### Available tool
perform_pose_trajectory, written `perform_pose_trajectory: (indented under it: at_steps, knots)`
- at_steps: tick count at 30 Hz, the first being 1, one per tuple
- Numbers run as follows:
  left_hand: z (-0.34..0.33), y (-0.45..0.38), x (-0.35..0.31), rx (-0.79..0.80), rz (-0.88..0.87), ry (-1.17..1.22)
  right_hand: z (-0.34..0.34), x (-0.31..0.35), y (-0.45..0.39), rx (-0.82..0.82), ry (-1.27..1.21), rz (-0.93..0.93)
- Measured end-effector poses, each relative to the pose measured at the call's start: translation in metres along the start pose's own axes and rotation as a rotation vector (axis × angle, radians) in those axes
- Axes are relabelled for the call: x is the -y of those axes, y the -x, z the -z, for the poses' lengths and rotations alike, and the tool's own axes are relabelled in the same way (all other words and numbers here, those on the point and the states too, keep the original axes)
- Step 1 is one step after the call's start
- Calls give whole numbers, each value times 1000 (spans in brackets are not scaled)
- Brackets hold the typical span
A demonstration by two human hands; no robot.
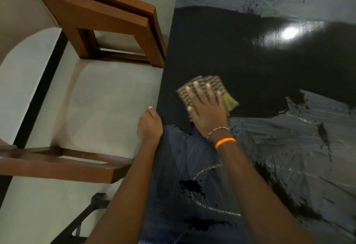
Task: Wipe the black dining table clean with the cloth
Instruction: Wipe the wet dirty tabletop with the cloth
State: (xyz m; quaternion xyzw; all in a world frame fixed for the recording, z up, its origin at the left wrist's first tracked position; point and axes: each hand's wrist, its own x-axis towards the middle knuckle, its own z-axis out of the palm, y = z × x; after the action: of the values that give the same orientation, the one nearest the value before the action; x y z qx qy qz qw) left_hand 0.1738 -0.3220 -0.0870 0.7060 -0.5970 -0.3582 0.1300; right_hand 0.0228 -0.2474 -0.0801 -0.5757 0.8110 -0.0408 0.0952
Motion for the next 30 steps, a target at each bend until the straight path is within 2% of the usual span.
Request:
perform_pose_trajectory:
  at_steps: [5, 7, 10, 12, 15, 19, 20, 22, 25, 28, 30]
  knots:
    - [0, 2, -3, -50, -29, -31, 18, -110, 39, -57, 13, -419]
    - [-1, 3, -4, -81, -39, -48, 19, -120, 46, -80, -24, -568]
    - [-1, 3, -4, -132, -84, -56, 12, -95, 38, -120, -51, -693]
    - [0, 5, -4, -170, -164, -67, 8, -65, 29, -105, -49, -652]
    - [1, 9, -4, -224, -287, -87, 0, -12, 22, -53, -51, -389]
    - [-9, 36, -23, -348, -292, 149, -2, 4, 32, 11, -55, -27]
    - [-18, 50, -33, -319, -300, 187, 0, -10, 37, 8, -49, -5]
    - [-41, 85, -53, -169, -379, 157, 4, -48, 51, -24, -42, -80]
    - [-77, 135, -78, 25, -642, -11, 13, -119, 80, -73, -14, -317]
    - [-106, 165, -93, 125, -912, -119, 25, -198, 121, -91, 12, -539]
    - [-119, 173, -94, 175, -1002, -201, 34, -240, 148, -102, 8, -650]
